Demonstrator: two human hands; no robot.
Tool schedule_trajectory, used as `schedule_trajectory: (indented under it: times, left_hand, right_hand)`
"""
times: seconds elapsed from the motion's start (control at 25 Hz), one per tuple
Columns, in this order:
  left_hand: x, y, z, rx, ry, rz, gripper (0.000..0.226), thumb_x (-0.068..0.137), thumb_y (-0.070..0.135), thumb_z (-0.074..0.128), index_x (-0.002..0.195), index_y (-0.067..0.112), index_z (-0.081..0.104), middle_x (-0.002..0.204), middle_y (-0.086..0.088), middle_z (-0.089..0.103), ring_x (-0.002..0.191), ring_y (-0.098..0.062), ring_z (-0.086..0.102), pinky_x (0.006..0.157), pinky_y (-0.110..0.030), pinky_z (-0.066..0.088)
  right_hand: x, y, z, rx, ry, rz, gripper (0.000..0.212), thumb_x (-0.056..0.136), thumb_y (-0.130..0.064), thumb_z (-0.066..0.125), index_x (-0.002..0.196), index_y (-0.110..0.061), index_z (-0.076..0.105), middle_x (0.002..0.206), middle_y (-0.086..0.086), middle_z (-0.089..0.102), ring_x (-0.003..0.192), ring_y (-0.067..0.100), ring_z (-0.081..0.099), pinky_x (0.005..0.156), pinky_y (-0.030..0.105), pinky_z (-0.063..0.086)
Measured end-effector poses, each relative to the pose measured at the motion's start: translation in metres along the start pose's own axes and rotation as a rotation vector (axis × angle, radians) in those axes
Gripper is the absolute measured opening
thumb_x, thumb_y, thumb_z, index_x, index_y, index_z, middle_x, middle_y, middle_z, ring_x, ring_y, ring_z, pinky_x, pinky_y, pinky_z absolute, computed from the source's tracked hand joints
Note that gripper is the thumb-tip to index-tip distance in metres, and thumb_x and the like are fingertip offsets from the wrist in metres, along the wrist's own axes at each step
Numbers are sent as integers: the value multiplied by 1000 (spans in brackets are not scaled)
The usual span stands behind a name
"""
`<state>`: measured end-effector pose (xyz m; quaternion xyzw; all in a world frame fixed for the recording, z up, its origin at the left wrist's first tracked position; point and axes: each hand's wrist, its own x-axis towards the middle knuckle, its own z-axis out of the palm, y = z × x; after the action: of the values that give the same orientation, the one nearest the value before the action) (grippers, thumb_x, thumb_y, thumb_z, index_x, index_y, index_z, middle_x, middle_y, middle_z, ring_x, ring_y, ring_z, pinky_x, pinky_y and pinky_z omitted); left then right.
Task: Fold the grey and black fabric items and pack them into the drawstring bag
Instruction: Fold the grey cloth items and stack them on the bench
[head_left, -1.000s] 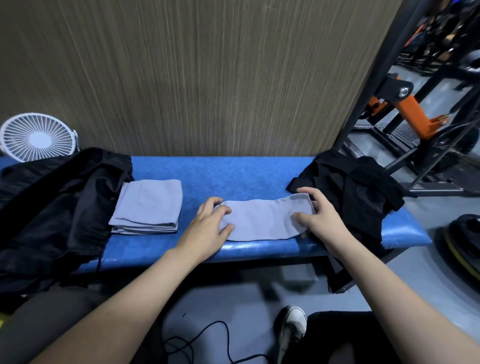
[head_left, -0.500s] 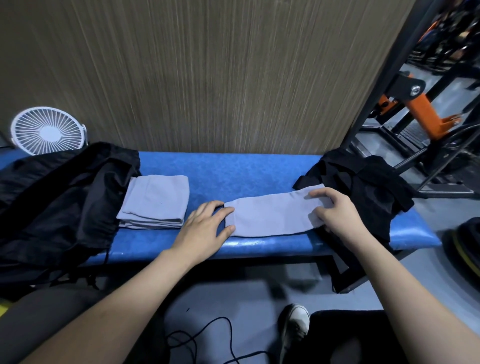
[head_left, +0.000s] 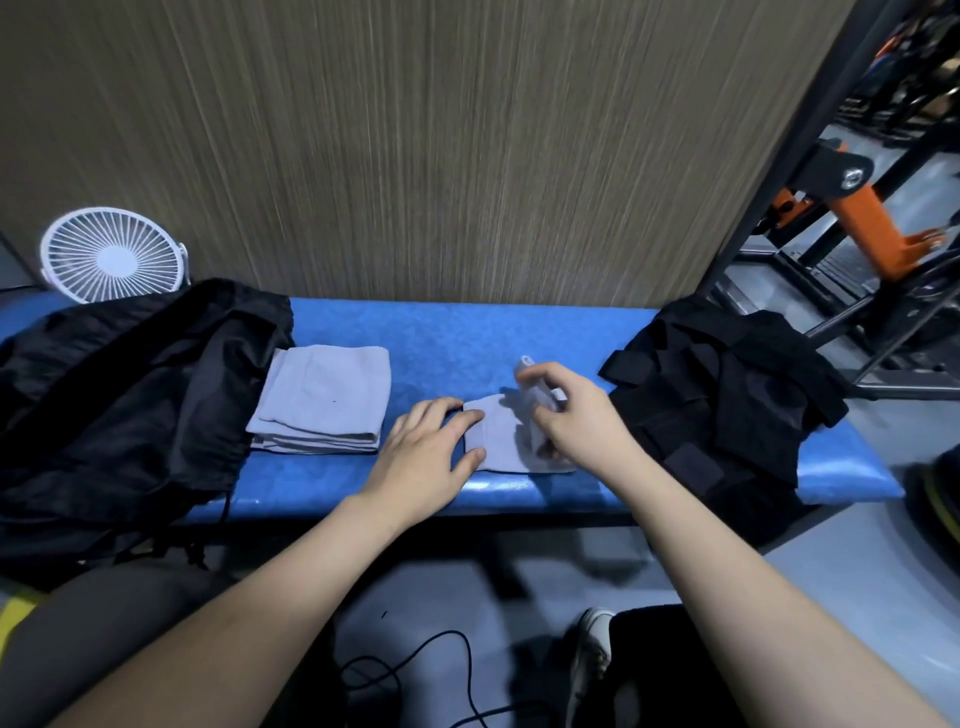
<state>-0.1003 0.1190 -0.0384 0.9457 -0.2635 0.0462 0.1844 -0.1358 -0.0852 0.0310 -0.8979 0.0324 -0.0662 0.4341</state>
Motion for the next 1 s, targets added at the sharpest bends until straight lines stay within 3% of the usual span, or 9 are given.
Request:
schedule_trajectory:
  times: [0.12, 0.24, 0.36, 0.44, 0.56, 0.64, 0.72, 0.84, 1.0]
  left_hand:
    - [0, -1, 0, -5, 2, 10, 52, 96, 54, 44, 144, 33, 44, 146, 8, 40, 137, -16, 32, 111, -34, 28]
    - [0, -2, 1, 4, 17, 26, 55, 95, 54, 44, 145, 31, 43, 145, 7, 42, 137, -17, 34, 110, -34, 29]
    - [1, -2, -1, -27, 15, -2, 65, 93, 46, 53, 151, 22, 34, 147, 5, 43, 138, -19, 35, 111, -33, 28]
    - [1, 1, -4, -106, 25, -41, 69, 95, 38, 53, 155, 23, 23, 147, 4, 45, 137, -19, 36, 111, -34, 29]
    - [2, 3, -8, -188, 77, -46, 48, 98, 36, 35, 145, 35, 46, 137, 11, 53, 130, -17, 42, 106, -32, 34]
    - [3, 6, -8, -194, 81, -75, 47, 97, 45, 30, 133, 37, 58, 131, 15, 55, 127, -13, 43, 102, -30, 35]
    - [3, 7, -6, -140, 72, -83, 43, 97, 53, 38, 131, 37, 57, 130, 16, 52, 128, -11, 41, 102, -29, 33]
    - [2, 9, -4, -116, 61, -71, 44, 93, 53, 53, 133, 36, 53, 131, 14, 47, 129, -12, 38, 102, -28, 30]
    - [0, 10, -7, -119, 58, -120, 50, 90, 57, 56, 135, 36, 51, 123, 9, 43, 119, -16, 39, 102, -30, 33]
  right_hand:
    - [6, -4, 21, -111, -97, -7, 32, 93, -5, 55, 118, -22, 65, 120, 0, 67, 92, 10, 57, 67, 8, 38]
    - [7, -7, 30, -147, -172, -36, 40, 90, -9, 60, 128, -22, 59, 125, 5, 63, 105, 16, 60, 78, 15, 39]
    - [5, -10, 29, 3, -293, 36, 50, 93, -24, 67, 138, -26, 48, 128, 4, 58, 90, 14, 59, 85, 24, 43]
    - [5, -10, 26, 78, -301, 106, 46, 96, -25, 65, 138, -24, 48, 127, 5, 60, 78, 15, 60, 76, 24, 49]
    - [2, -9, 21, 220, -285, 190, 29, 99, -13, 58, 128, -16, 54, 122, 10, 62, 65, 24, 60, 55, 29, 52]
    - [1, -6, 17, 283, -254, 186, 21, 100, -9, 57, 120, -13, 59, 114, 7, 65, 61, 23, 61, 55, 33, 51]
    - [3, 1, 8, 130, -145, 65, 16, 97, -9, 60, 110, -16, 66, 101, -3, 69, 60, 17, 63, 63, 29, 50]
    - [11, 23, -5, -273, -14, -143, 23, 90, -10, 66, 109, -20, 70, 104, -7, 65, 87, 14, 60, 81, 25, 45]
    - [10, 47, -14, -582, -165, -57, 42, 89, -35, 69, 130, -32, 60, 128, -3, 48, 115, 23, 44, 101, 38, 36]
